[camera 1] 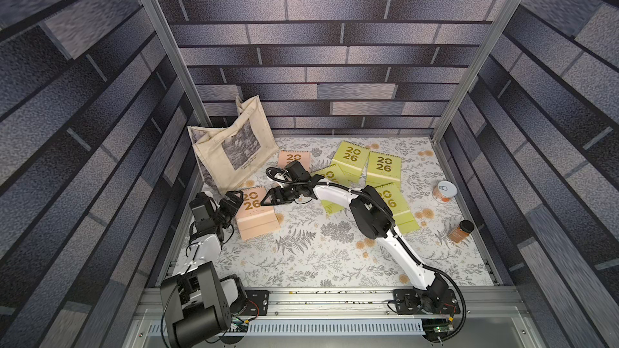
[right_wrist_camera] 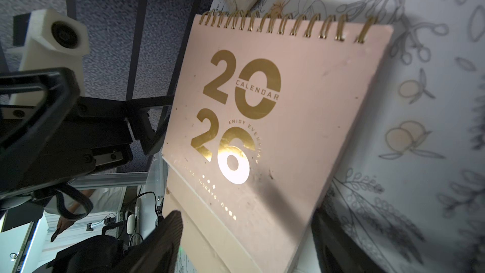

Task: Stack the calendars
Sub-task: Pick up the calendar at the center of the board.

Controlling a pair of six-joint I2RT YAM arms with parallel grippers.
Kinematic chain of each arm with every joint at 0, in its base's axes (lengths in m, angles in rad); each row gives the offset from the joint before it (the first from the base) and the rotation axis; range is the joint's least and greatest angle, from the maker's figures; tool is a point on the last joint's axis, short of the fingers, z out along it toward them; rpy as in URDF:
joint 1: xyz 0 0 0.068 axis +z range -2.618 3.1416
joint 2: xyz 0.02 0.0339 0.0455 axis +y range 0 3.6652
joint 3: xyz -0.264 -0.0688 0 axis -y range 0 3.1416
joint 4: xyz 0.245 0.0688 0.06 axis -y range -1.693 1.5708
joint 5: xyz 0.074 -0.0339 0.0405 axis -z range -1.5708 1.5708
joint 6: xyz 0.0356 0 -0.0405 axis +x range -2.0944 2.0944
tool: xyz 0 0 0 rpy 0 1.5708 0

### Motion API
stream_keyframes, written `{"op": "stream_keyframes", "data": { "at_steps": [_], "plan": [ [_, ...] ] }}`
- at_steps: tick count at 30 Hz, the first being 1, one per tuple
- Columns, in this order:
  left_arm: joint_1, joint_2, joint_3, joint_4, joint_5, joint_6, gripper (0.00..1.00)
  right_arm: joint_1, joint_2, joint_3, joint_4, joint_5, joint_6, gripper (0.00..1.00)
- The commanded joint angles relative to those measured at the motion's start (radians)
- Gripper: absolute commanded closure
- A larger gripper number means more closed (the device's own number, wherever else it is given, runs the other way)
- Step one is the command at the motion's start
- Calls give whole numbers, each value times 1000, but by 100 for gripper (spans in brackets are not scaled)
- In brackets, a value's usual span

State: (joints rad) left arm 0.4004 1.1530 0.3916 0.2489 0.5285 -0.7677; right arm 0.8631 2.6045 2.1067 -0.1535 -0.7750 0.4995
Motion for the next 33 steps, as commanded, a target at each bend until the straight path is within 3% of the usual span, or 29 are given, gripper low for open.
{"op": "stream_keyframes", "data": {
  "at_steps": [1, 14, 31, 33],
  "plan": [
    [-53, 23, 32, 45, 207, -54, 0, 40, 49, 3, -15, -33, 9, 20],
    [-86, 52, 70, 22, 289, -47, 0, 39, 54, -9, -6, -23, 7, 20],
    [-119, 114, 105, -56, 289, -12, 0, -13, -19, -146, 86, 12, 34, 20],
    [-117, 112, 107, -73, 276, -7, 5, -17, -27, -156, 86, 16, 28, 20]
  ]
}}
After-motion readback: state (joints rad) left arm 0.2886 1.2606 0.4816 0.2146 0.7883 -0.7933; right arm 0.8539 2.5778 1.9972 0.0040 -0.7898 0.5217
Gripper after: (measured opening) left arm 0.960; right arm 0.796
